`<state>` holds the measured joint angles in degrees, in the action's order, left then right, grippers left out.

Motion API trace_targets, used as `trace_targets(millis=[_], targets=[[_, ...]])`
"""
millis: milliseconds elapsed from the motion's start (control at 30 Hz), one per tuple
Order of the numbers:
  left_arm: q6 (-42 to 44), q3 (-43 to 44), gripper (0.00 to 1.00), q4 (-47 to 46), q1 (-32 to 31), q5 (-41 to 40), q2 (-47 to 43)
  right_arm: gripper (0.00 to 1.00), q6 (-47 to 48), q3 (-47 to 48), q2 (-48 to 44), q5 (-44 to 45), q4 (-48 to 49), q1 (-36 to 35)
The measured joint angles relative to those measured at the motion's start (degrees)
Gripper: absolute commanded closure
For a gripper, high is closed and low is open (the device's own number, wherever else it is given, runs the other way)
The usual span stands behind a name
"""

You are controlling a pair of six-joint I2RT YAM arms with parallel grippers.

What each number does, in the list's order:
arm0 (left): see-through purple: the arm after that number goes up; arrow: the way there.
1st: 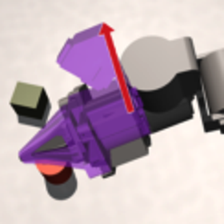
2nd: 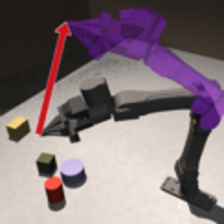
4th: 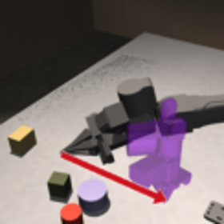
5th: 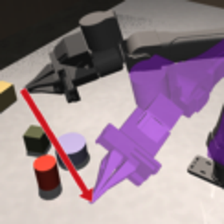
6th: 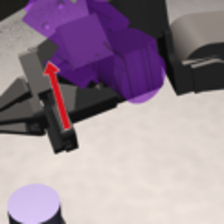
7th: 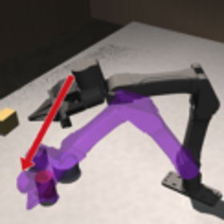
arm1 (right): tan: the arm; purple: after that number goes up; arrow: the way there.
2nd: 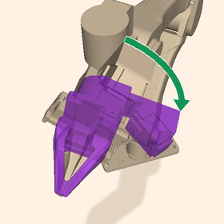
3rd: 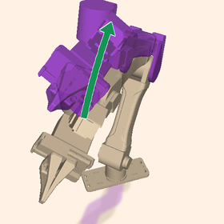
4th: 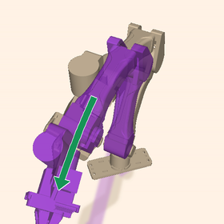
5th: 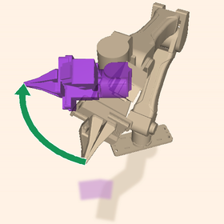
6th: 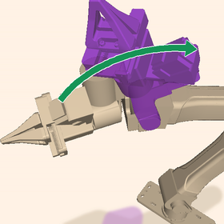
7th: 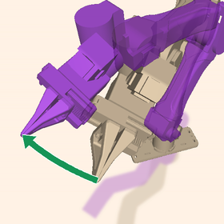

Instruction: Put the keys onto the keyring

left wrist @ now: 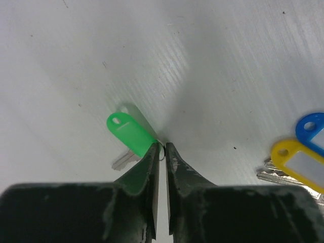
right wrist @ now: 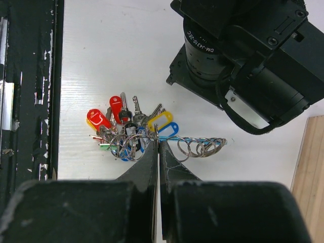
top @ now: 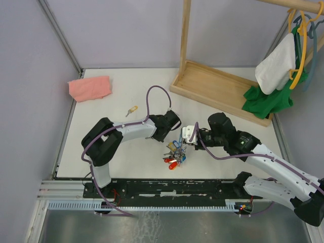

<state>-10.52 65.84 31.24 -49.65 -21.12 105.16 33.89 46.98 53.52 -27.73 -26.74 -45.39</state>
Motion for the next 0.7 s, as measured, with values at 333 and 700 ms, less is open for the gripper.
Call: trace_targets(millis=[333,700], targets=[[-4.2,0.0,0.97,5.1,0.1,-2.3,-3.4,0.99,0.0,0.0,-0.9,0.0,-0.3,-0.1],[-24.4,-12.0,0.97,7.7,10.3,6.4,-28.8,0.99,0.0,0.0,-2.2,0.0,-0.3,-0.3]])
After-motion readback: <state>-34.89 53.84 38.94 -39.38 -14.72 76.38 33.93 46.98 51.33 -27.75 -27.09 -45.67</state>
